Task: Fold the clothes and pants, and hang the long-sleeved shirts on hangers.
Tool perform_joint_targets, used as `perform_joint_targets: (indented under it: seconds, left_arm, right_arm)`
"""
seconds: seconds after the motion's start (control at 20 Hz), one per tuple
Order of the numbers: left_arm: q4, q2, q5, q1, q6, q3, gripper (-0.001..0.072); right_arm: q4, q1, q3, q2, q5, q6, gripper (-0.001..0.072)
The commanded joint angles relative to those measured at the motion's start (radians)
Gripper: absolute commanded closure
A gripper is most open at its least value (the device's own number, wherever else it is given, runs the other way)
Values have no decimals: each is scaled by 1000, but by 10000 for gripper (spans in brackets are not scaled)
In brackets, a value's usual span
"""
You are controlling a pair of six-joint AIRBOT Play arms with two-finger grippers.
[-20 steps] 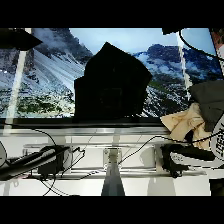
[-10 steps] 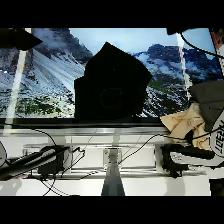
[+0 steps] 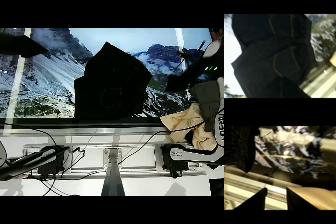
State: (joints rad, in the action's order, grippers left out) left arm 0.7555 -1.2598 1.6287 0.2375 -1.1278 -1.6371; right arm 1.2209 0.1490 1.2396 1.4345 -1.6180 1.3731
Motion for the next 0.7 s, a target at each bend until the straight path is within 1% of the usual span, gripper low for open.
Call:
perform_joint_targets:
  seconds: [0.0, 0.05, 0.2, 0.25, 0.35, 0.5, 0.55, 0.65]
  left_arm:
    - [-3, 1, 12, -2, -11, 74, 336]
    - [-12, 1, -28, -2, -10, 120, 276]
    - [2, 1, -157, 14, -10, 270, 276]
    - [3, 1, -180, 33, -8, 324, 276]
    - [3, 2, -178, 85, 44, 422, 276]
    - [23, 6, -164, 211, 133, 596, 276]
    - [40, 6, -166, 254, 159, 650, 276]
    - [52, 6, -196, 335, 212, 755, 276]
  right_arm:
    - [-171, -24, -284, 1, 219, -3, 280]
    - [-199, -50, -346, 1, 281, -18, 232]
    - [-296, -130, -472, 1, 431, -55, 225]
    - [-328, -160, -496, 1, 465, -64, 226]
    - [-366, -226, -515, 1, 514, -102, 228]
    - [-386, -299, -514, 0, 576, -138, 232]
    - [-382, -312, -514, -1, 593, -140, 275]
    - [-382, -316, -514, -1, 595, -168, 422]
